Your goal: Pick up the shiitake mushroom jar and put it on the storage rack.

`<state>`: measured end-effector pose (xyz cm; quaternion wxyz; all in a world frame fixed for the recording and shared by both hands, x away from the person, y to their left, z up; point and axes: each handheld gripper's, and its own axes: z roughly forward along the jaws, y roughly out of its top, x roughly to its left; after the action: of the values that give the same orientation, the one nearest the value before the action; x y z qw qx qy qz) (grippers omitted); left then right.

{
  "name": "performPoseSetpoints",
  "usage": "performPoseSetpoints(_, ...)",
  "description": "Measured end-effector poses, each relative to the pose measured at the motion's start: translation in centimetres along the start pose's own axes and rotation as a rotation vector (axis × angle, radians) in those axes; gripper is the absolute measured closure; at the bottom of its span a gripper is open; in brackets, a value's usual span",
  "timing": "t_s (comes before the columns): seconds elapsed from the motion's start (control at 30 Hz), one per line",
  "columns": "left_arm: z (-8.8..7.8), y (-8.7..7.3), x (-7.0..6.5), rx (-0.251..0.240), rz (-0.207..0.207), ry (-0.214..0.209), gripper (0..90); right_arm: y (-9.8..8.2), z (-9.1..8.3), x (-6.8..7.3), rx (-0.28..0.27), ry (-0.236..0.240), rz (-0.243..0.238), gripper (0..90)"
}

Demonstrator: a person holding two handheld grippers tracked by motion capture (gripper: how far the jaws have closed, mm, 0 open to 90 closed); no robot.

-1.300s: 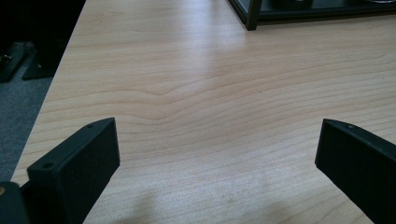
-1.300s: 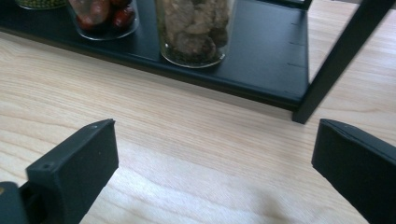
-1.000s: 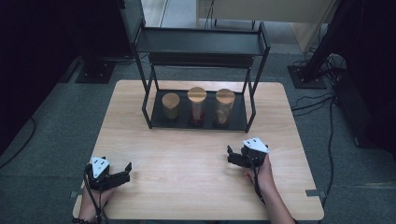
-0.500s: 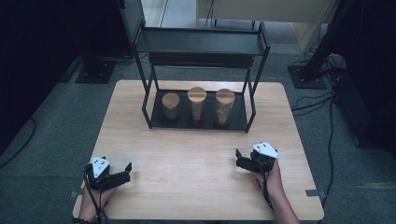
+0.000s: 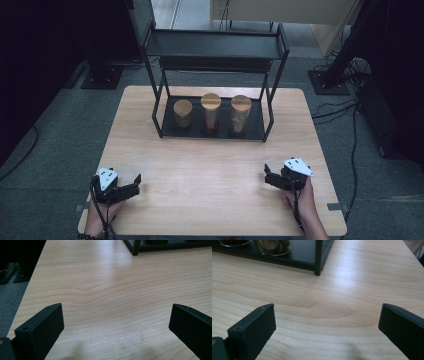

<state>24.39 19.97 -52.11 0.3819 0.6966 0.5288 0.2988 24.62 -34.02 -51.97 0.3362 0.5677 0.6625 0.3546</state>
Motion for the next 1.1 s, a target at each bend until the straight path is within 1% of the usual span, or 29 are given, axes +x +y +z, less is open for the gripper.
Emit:
performPoseSetpoints(0.23,0.0,0.0,0.0,0.001,0.001,0.005,0.1,-0.7,-1.0,-1.5,-0.003,-0.024,0.016,0.7)
performPoseSetpoints(0.63,0.0,0.0,0.0,0.002,-0.001,0.009,0.1,-1.5,-2.3,-3.3,-0.002,-0.056,0.030,0.7)
performPoseSetpoints(1.1,0.0,0.0,0.0,0.003,0.000,0.011,0.0,-2.6,-3.8,-5.6,0.010,-0.103,0.043,0.7)
